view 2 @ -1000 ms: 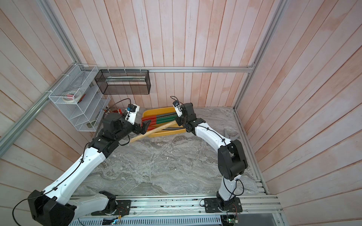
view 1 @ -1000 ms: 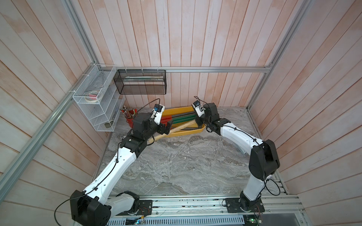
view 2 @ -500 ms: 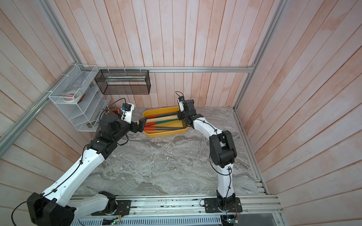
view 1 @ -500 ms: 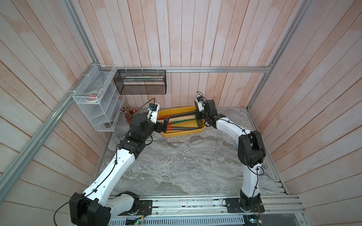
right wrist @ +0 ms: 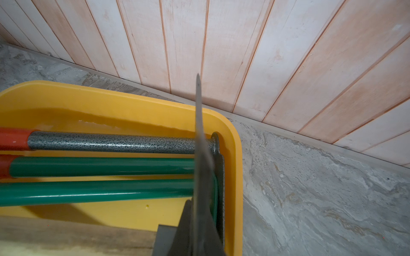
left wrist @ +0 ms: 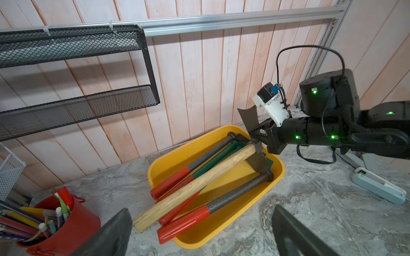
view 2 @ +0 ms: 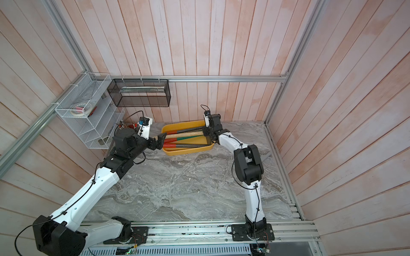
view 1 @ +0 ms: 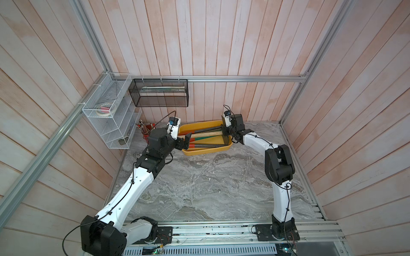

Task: Put the small hoe into the storage box
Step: Place the hoe in the storage box.

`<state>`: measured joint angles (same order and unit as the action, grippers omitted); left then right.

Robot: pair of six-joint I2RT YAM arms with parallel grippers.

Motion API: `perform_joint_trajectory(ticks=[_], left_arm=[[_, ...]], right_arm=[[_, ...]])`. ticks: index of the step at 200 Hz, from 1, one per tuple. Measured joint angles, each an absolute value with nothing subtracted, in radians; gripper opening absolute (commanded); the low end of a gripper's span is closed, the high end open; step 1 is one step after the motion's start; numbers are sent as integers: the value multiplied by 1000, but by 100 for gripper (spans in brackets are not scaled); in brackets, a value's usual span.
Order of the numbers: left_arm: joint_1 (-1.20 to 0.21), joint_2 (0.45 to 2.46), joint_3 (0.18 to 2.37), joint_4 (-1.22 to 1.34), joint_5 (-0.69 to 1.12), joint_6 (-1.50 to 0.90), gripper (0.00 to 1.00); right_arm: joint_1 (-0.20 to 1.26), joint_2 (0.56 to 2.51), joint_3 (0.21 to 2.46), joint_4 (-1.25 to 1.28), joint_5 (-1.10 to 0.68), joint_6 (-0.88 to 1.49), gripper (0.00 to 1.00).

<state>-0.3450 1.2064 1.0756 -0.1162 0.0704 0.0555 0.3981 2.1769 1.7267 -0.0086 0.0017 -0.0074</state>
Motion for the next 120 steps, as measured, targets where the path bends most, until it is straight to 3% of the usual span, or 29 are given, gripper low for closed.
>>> perform_joint_trajectory(ticks=[120], left_arm=[[-339, 1229, 1076, -118, 71, 56, 100]], right_arm=[[399, 2193, 1580, 102, -21, -4, 0]])
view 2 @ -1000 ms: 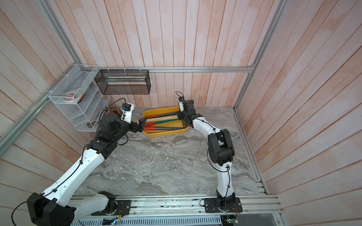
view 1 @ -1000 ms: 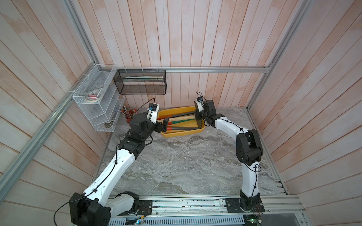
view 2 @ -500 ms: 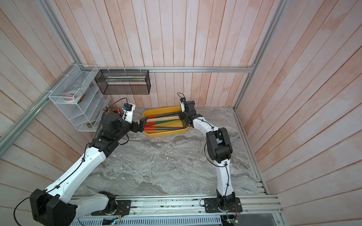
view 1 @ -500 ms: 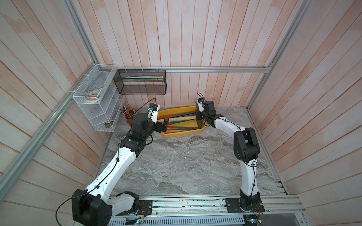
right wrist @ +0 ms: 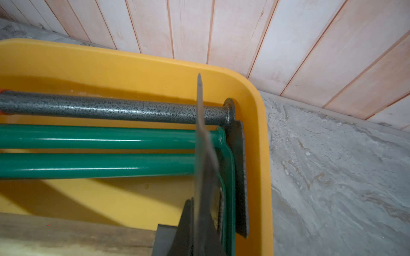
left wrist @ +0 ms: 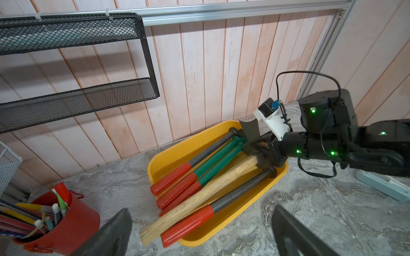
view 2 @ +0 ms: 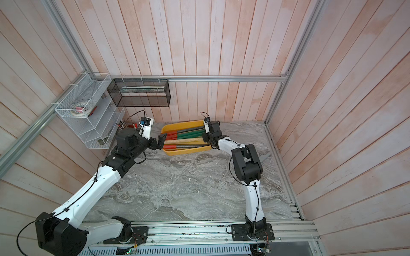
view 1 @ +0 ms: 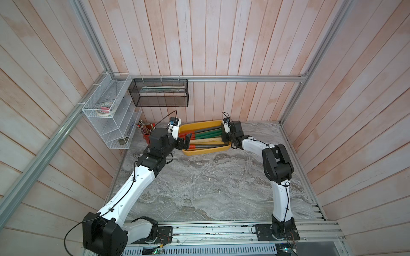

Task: Put the small hoe into the storage box
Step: Place the hoe in the storage box.

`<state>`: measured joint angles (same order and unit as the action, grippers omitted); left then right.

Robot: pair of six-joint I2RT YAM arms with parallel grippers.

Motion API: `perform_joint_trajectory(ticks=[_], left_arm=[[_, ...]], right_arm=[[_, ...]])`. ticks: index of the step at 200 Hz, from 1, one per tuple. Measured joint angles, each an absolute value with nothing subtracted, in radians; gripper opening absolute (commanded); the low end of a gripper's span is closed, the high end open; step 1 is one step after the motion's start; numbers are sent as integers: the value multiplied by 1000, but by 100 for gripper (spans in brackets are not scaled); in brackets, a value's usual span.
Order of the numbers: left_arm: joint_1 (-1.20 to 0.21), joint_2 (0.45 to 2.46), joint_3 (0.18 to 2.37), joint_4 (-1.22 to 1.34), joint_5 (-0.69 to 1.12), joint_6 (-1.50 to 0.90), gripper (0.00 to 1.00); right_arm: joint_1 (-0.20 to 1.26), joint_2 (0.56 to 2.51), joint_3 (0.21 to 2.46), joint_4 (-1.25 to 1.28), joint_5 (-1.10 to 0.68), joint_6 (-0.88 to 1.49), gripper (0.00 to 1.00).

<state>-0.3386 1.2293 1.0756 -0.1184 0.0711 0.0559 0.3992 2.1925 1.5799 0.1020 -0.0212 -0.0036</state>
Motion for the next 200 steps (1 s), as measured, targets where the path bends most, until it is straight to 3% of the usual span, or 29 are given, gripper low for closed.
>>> perform_joint_trajectory(ticks=[63, 86, 113, 200], left_arm=[[-338, 1252, 1076, -119, 74, 56, 100], [-338, 1253, 1076, -119, 75, 56, 100], [-338, 1253, 1076, -119, 78, 56, 100], [-329, 1257, 1076, -105, 105, 25, 100]], right_arm=[[400, 2193, 1572, 113, -20, -11, 0], [402, 2191, 1568, 118, -20, -12, 22], [410, 2173, 1559, 130, 2, -30, 31], [442, 2007, 1536, 150, 81, -72, 33]])
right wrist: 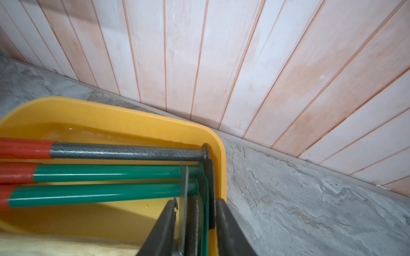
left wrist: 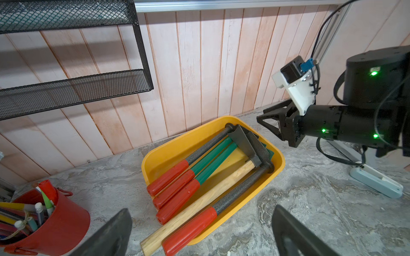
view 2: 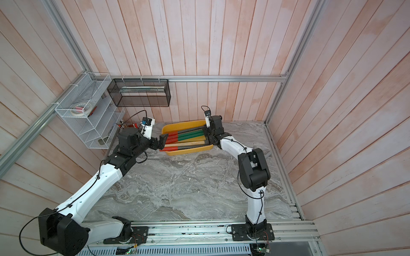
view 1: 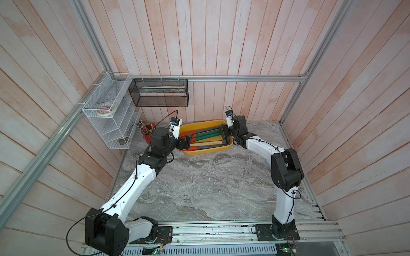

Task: Put the small hoe into the storage box
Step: Place the hoe in the storage box.

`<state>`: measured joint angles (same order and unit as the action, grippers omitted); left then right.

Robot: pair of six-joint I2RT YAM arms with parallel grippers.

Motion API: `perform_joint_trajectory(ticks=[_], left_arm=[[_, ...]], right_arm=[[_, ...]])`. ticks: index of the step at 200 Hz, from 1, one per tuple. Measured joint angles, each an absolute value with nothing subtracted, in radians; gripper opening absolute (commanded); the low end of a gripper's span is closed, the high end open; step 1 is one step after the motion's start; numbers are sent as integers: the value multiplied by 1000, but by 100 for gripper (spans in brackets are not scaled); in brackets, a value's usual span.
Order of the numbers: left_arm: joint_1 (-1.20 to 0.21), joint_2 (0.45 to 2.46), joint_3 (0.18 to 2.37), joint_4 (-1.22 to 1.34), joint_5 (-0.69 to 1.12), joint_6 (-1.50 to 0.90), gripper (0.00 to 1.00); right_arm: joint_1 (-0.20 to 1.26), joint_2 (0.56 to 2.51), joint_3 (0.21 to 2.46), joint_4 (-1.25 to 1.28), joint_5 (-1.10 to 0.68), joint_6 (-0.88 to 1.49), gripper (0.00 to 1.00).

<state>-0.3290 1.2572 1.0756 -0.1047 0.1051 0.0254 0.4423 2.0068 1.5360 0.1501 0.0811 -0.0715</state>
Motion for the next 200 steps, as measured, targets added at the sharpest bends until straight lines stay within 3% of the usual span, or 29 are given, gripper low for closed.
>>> perform_joint_trajectory(ticks=[54, 119, 175, 200], left_arm=[[-322, 1290, 1074, -68, 136, -32, 100], [-299, 1298, 1043, -37, 165, -92, 100], [-288, 1298, 1031, -29, 176, -104, 100], [-281, 1298, 1006, -3, 175, -114, 100]], right_arm=[[495, 2090, 1572, 162, 0, -22, 31], [442, 2278, 1646, 164, 2, 40, 31], [429, 2282, 1673, 167, 35, 48, 30], [422, 2225, 1583, 215, 16, 46, 32]])
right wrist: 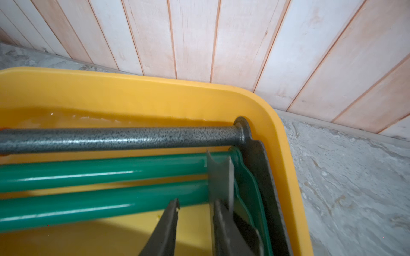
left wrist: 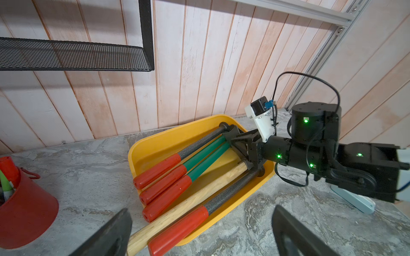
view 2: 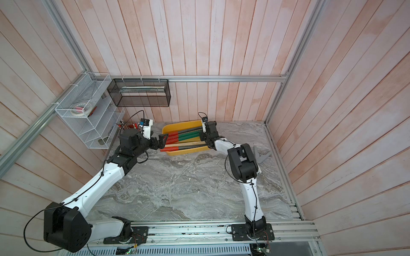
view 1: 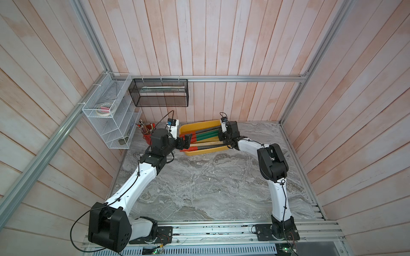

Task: Put the small hoe into the storage box
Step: Place the hoe in the storage box, then reset both arms

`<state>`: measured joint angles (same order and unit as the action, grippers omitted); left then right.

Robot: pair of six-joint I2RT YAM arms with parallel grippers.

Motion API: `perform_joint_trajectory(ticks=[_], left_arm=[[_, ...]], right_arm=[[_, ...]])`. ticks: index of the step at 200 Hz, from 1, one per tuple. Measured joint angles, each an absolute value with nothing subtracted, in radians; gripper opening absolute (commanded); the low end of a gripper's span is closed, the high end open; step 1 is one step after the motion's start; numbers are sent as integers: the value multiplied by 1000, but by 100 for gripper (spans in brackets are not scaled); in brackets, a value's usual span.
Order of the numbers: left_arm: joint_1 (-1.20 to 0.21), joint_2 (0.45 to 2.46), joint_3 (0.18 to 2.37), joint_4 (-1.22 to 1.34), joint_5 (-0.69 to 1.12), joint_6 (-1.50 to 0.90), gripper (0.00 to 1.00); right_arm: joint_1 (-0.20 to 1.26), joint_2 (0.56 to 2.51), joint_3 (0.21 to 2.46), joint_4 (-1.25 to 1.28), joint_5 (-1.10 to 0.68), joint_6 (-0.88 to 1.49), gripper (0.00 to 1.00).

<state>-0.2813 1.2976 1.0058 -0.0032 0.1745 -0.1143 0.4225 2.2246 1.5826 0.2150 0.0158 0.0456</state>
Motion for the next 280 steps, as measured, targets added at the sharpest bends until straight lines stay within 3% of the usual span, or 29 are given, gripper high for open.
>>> perform_joint_trajectory(ticks=[14, 20, 26, 34, 38, 76, 112, 149, 212, 240, 280], left_arm=[[-272, 1298, 977, 29, 158, -121, 100], [-268, 1298, 960, 50, 143, -124, 100], [-263, 1298, 937, 76, 120, -129, 100], [-255, 1298, 905, 109, 92, -134, 100], [-250, 1298, 885, 128, 77, -136, 100], [-149, 1319, 669, 377, -27, -167, 100], [-83, 1361, 507, 580, -114, -165, 100], [-61, 1385, 488, 661, -107, -107, 100], [-44, 1390, 326, 889, -128, -4, 100], [7, 1530, 203, 1110, -108, -19, 100], [32, 1559, 247, 1136, 5, -18, 100]], right_arm=[[418, 2163, 1513, 250, 6, 38, 34], [417, 2122, 1472, 270, 2, 33, 40], [415, 2075, 1427, 289, -4, 34, 60], [413, 2009, 1368, 320, -8, 29, 94], [412, 1969, 1335, 332, -13, 27, 98], [382, 1598, 1073, 479, 1, 44, 98], [229, 1392, 761, 598, 45, 93, 98], [117, 1397, 552, 599, 92, 131, 98], [89, 1451, 548, 623, 210, 98, 98], [81, 1456, 447, 771, 271, 76, 98], [54, 1477, 288, 999, 296, 42, 98]])
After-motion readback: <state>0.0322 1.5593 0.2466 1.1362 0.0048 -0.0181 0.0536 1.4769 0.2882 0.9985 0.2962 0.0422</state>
